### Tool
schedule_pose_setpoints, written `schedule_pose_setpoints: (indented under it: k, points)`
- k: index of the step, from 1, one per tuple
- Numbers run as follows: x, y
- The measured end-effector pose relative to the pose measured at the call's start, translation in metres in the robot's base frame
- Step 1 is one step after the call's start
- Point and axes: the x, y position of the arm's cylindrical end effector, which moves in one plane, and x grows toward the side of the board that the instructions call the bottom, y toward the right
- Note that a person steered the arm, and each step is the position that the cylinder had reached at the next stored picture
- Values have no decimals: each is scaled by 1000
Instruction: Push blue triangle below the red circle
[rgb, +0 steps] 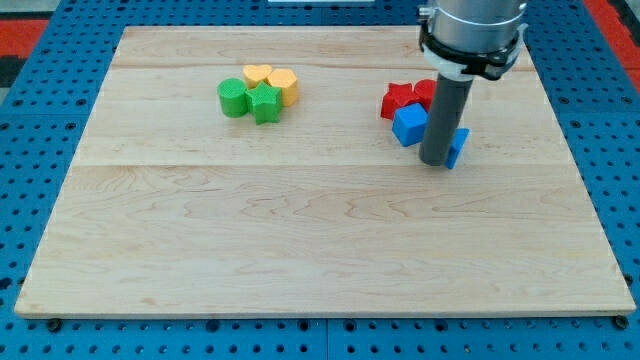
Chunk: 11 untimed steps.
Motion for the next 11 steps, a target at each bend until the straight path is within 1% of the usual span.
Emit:
schedule_pose_setpoints:
  k: [1, 2, 3, 4, 5, 7, 9, 11]
  points:
    - [-2, 10]
    - [5, 8]
    - [20, 21]
    - [20, 53]
    - [12, 53]
    - [-4, 8]
    - [-4, 10]
    - [-18, 11]
